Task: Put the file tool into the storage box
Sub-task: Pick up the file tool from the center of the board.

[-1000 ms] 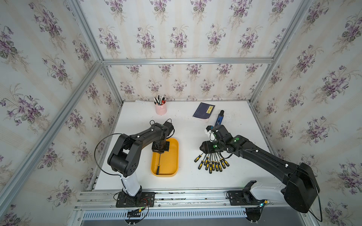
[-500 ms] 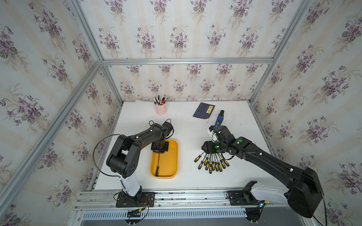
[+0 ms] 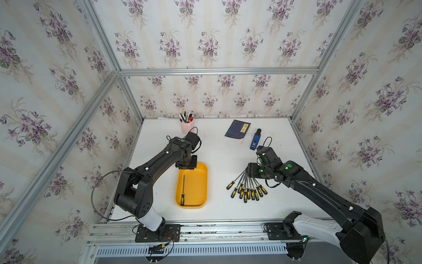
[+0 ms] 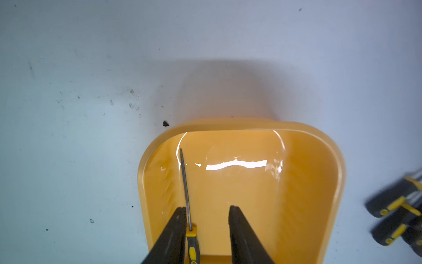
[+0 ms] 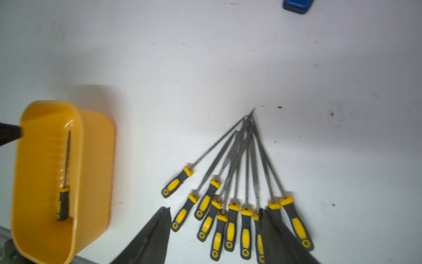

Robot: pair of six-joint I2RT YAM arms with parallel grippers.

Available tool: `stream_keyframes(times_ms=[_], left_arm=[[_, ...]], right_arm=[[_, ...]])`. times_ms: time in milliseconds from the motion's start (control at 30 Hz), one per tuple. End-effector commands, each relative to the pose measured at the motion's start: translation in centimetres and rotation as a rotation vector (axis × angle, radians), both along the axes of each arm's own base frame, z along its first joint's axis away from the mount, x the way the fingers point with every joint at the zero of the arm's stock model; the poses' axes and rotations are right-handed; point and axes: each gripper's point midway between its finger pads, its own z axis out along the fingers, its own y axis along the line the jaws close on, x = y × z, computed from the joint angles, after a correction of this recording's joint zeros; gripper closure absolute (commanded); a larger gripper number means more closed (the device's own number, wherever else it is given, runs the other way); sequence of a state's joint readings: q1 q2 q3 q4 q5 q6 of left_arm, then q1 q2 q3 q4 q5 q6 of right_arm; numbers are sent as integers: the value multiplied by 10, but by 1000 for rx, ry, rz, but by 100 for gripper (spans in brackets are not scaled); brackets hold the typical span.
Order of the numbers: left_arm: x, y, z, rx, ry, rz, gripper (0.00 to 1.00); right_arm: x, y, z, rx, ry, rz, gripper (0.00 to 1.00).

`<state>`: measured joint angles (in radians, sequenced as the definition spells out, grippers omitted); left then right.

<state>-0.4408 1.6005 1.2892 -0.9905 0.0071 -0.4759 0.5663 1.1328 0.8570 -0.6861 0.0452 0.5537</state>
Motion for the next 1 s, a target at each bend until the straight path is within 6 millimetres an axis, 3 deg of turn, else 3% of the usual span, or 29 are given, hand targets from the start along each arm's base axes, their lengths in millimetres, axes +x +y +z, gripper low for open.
stream_keyframes(times_ms=[0, 133, 233, 400, 967], left_arm=[[-8, -21, 33, -128, -26, -30, 58], [-9, -53, 74, -265, -109, -103, 51], [-14, -76, 88, -348, -130, -154, 48], [-24, -98, 86, -420, -89, -195, 47], [-20, -113, 69, -437, -34, -260, 47]], right_arm=[[-18, -53, -27, -113, 127, -182, 33], [-33, -75, -52, -147, 214, -246, 34], [-37, -79, -67, -170, 269, -256, 35], [-39, -72, -82, -157, 345, -266, 37], [-41, -69, -119, -203, 432, -261, 45]])
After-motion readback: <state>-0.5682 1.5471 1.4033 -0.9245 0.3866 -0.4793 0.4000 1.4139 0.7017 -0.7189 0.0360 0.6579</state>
